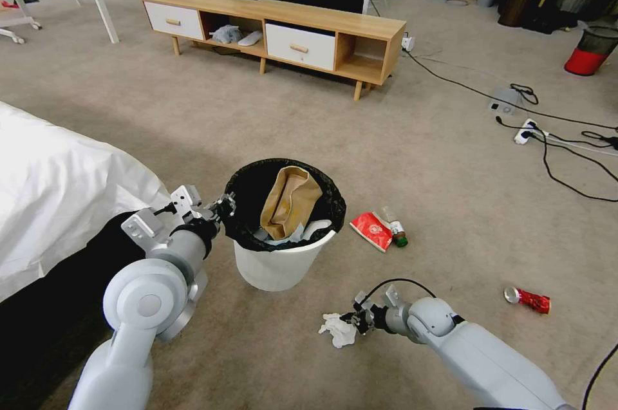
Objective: Pick up the trash bin and place the garbage on the floor into it.
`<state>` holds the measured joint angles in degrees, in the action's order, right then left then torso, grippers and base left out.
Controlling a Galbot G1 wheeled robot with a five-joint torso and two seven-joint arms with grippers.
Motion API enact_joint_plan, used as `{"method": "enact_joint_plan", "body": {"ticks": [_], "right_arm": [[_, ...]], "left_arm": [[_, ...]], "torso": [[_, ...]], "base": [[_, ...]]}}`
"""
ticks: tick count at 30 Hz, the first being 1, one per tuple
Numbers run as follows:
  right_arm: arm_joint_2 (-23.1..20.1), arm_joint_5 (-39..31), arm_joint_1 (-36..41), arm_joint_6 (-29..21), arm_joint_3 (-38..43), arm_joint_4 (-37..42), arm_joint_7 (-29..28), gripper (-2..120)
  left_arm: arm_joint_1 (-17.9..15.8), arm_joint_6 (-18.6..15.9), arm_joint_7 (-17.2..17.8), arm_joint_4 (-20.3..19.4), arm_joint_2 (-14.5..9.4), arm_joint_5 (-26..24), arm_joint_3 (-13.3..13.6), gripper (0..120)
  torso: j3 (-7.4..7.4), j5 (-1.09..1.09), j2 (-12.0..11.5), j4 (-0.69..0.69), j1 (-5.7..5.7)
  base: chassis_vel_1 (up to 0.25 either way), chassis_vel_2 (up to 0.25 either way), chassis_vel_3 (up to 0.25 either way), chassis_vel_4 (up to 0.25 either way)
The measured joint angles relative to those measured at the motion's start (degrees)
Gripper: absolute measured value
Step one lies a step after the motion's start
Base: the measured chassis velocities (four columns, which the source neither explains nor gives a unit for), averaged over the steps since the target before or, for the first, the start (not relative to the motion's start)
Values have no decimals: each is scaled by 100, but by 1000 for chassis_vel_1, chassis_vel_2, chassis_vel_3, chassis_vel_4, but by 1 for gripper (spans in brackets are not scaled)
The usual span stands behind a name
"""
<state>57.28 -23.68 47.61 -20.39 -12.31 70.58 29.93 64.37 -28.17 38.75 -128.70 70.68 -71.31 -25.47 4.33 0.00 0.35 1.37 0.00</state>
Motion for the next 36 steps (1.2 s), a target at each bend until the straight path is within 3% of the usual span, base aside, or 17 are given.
{"method": "enact_joint_plan", "body": {"ticks": [20,36], "right_arm": [[-510,-342,453,384,1202,781,-254,0],[-851,-444,899,1025,3566,1596,-753,0]], "left_arm": [[-43,0,55,-2,-49,-65,4,7],[-88,-17,115,-85,-158,-195,-62,7]], "torso": [[0,-1,0,0,0],[0,-1,0,1,0]], "base": [[0,0,0,0],[0,0,0,0]]}}
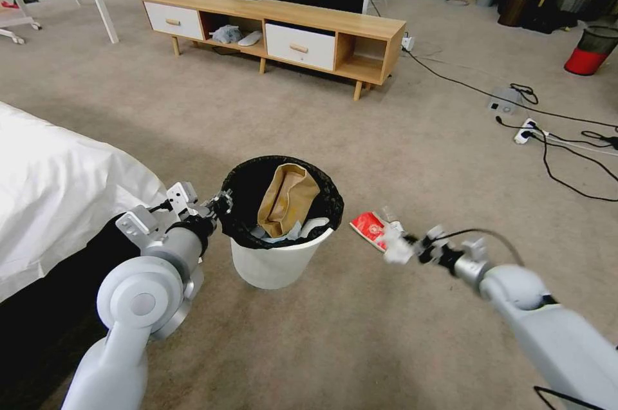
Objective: Pick up the trash bin and place the garbage on the floor into it.
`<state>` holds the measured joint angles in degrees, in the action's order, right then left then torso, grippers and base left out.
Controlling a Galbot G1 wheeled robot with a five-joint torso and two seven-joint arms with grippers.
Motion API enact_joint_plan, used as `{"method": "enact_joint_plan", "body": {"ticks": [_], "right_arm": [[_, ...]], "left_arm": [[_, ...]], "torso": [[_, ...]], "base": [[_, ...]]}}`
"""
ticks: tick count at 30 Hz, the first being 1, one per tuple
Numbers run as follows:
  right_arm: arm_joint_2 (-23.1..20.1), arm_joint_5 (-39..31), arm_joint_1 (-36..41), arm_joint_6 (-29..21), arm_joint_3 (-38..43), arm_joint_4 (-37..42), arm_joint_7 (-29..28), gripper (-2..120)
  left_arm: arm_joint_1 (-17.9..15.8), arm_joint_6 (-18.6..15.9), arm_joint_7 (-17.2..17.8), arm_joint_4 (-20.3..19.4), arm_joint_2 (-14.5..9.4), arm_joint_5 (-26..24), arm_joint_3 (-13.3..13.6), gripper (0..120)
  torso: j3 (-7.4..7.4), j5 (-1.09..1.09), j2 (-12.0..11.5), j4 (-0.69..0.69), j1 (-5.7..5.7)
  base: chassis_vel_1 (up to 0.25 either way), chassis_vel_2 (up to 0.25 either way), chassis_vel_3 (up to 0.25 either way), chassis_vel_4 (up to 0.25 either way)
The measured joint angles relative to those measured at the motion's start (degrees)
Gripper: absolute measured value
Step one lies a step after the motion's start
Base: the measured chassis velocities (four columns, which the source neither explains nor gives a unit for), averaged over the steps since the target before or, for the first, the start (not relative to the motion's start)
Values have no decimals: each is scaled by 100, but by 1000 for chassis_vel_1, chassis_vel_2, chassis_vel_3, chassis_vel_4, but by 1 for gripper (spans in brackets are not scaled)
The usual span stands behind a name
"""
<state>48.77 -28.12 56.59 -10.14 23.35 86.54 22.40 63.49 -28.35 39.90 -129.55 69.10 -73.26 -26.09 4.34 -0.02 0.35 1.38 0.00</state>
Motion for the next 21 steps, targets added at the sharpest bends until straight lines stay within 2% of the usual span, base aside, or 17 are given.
{"method": "enact_joint_plan", "body": {"ticks": [2,6,11,21], "right_arm": [[-19,-124,-36,18,436,435,-67,0],[-49,-300,-106,15,709,857,-165,0],[-223,-720,-207,-37,1207,1851,-333,0],[-403,-1287,-164,23,1418,2887,-320,0]], "left_arm": [[-35,-9,16,0,-37,-29,-3,7],[-51,-17,20,0,-55,-46,0,7],[-52,-33,21,8,-82,-52,29,7],[-33,-51,6,19,-94,-38,107,7]], "torso": [[0,1,0,0,0],[0,2,0,-2,0],[0,3,0,-1,0],[0,2,0,-1,0]], "base": [[0,0,0,0],[0,0,0,0],[0,0,0,0],[0,0,0,0]]}}
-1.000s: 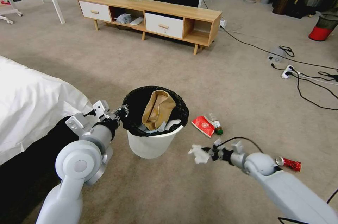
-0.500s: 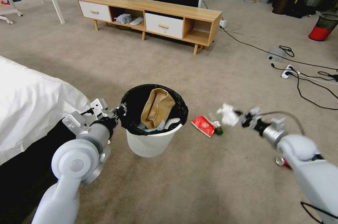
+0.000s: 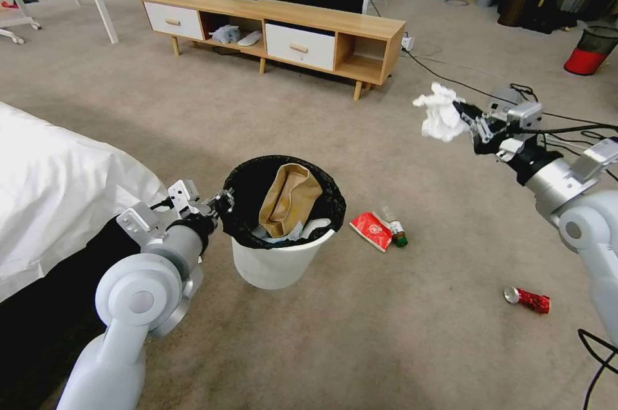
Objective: Pick up the trash bin and place the garbage on the floor into it.
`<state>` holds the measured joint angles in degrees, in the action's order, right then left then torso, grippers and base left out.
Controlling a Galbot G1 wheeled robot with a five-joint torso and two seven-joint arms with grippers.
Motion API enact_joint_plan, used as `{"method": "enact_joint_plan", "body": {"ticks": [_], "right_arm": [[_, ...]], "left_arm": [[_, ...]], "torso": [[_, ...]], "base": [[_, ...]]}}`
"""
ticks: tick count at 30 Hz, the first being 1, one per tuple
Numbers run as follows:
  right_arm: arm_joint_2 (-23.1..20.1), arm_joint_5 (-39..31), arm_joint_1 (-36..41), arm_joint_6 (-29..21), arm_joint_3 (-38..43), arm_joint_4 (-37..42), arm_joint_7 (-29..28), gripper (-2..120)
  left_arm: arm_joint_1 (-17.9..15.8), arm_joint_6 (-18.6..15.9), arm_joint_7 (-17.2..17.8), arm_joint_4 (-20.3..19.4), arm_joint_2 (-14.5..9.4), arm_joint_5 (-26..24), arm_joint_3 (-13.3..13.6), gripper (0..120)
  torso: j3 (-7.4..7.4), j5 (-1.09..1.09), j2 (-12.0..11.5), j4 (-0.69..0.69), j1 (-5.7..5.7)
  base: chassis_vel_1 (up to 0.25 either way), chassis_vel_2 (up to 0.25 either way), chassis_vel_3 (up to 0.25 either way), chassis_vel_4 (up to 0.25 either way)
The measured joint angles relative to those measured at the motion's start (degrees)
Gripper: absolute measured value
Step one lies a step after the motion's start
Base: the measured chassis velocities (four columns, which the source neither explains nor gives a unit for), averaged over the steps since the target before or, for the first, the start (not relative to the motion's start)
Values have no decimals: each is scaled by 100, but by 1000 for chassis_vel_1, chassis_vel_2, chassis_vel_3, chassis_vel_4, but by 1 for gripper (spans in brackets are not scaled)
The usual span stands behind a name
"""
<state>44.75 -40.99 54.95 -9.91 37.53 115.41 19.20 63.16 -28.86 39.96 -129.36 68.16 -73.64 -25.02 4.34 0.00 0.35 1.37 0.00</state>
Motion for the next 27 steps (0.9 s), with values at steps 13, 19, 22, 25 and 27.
{"method": "enact_joint_plan", "body": {"ticks": [13,19,22,25,27], "right_arm": [[-335,-370,-88,316,-588,524,392,0],[-403,-303,-60,351,-908,487,471,0],[-415,-233,-58,359,-1098,436,503,0],[-415,-187,-68,362,-1251,398,517,0],[-395,-136,-106,364,-1484,308,518,0]], "left_arm": [[-132,-91,-90,30,-105,36,292,7],[-244,-98,-296,117,-150,102,458,7],[-322,-98,-372,152,-150,111,545,7],[-375,-87,-446,169,-142,115,615,7],[-437,-79,-517,189,-136,125,719,7]], "torso": [[0,0,0,0,0],[0,0,0,0,0],[0,-1,0,0,0],[0,-1,0,0,0],[0,0,0,0,0]], "base": [[0,0,0,0],[0,0,0,0],[0,0,0,0],[0,0,0,0],[0,0,0,0]]}}
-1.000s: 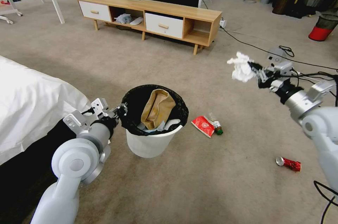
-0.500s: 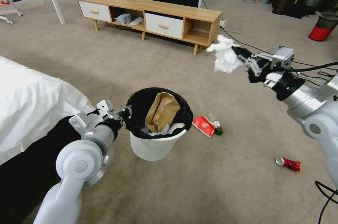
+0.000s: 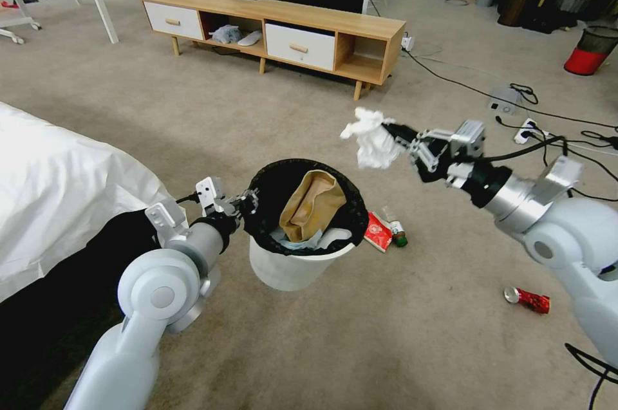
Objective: Pick up the trash bin and place the garbage on the floor into it.
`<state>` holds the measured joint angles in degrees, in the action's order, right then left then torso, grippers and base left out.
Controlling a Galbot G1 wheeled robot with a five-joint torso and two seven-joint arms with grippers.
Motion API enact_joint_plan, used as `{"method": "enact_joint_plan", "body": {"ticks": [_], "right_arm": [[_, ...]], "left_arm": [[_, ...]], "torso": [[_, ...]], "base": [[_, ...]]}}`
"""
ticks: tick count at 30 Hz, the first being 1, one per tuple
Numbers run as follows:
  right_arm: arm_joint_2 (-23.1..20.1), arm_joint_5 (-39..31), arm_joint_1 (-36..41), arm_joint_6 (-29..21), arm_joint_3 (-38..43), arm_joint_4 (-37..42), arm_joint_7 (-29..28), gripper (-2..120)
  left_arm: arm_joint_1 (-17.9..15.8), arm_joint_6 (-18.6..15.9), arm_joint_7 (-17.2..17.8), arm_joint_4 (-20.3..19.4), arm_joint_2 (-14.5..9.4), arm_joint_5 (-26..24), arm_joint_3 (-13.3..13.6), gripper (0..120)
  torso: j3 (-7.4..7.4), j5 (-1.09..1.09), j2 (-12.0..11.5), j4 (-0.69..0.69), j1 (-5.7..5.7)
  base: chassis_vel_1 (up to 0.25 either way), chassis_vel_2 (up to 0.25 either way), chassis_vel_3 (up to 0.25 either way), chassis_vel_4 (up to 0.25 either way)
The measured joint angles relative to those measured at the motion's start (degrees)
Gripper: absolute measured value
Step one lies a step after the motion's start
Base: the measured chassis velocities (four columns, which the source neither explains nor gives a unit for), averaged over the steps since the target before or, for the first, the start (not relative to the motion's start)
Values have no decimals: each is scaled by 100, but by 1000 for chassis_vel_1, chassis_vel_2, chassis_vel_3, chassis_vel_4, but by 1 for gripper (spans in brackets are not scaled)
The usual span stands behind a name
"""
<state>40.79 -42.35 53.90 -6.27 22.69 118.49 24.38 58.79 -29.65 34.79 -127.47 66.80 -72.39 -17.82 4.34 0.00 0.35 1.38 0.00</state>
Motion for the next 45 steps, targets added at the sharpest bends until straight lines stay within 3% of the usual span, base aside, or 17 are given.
{"method": "enact_joint_plan", "body": {"ticks": [10,24,34,36,40,42,45], "right_arm": [[110,182,-194,7,-652,-470,85,0],[166,330,-230,7,-898,-694,147,0],[195,369,-232,-77,-1019,-698,-178,0],[195,369,-235,-121,-1043,-673,-242,11],[186,366,-246,-165,-1054,-658,-256,18],[175,364,-249,-216,-1055,-631,-271,32],[172,363,-248,-232,-1052,-617,-305,42]], "left_arm": [[-81,-6,-259,70,-21,84,192,7],[-150,-17,-281,163,44,191,438,7],[-75,-17,-292,106,45,234,428,7],[-30,-17,-313,84,43,253,392,7],[-4,-17,-319,64,56,271,377,7],[22,-14,-324,44,80,291,370,7],[51,-9,-337,42,94,318,353,7]], "torso": [[0,0,0,0,0],[0,0,0,0,0],[0,0,0,0,0],[0,0,0,0,0],[0,0,0,0,0],[0,0,0,0,0],[0,0,0,0,0]], "base": [[0,0,0,0],[0,0,0,0],[0,0,0,0],[0,0,0,0],[0,0,0,0],[0,0,0,0],[0,0,0,0]]}}
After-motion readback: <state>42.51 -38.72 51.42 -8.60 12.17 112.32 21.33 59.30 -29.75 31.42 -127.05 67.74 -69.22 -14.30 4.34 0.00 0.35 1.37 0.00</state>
